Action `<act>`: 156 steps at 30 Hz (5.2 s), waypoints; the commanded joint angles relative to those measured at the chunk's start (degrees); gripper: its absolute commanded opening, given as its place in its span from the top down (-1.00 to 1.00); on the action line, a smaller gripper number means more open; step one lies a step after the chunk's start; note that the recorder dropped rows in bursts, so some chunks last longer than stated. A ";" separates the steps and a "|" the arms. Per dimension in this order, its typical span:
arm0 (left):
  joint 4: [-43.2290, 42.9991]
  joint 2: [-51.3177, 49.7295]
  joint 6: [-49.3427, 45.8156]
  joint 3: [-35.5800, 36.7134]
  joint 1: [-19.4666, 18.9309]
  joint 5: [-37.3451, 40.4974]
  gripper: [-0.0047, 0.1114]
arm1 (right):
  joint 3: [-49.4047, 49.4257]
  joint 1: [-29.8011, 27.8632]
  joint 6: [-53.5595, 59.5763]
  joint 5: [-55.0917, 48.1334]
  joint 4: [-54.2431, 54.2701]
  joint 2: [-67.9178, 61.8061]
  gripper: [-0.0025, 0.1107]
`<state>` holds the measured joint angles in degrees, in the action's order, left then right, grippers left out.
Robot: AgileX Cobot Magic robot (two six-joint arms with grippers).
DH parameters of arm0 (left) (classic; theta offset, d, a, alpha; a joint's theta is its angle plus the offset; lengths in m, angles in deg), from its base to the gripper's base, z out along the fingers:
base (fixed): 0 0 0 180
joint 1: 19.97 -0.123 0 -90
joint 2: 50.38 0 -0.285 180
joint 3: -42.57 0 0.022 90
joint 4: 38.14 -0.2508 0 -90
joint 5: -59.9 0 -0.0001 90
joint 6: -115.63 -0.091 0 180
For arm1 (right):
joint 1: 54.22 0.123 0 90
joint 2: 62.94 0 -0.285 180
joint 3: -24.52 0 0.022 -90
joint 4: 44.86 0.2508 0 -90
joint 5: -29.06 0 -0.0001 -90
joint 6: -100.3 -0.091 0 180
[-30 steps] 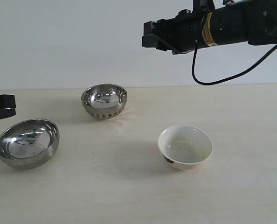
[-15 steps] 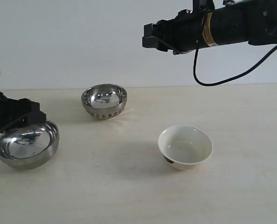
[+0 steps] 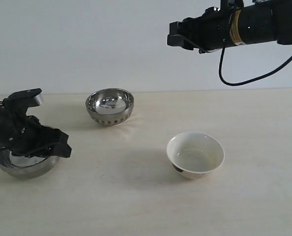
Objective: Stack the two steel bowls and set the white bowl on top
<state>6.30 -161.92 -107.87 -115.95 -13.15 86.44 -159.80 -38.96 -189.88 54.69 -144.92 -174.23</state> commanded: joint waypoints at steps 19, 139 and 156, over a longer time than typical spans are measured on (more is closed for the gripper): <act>-9.52 -5.60 4.95 -1.23 1.88 -5.43 0.76 | 0.18 -0.39 -0.22 2.82 0.11 0.15 0.26; -34.36 22.96 28.27 -4.94 22.96 3.69 0.22 | 0.26 7.01 6.07 -10.07 0.11 -5.75 0.26; -34.45 22.86 28.27 -4.94 22.96 3.44 0.22 | 0.26 7.01 3.57 -7.61 0.11 -2.91 0.26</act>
<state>-28.04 -139.39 -80.05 -121.07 10.00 89.78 -159.18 -31.93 -186.24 46.63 -144.92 -177.89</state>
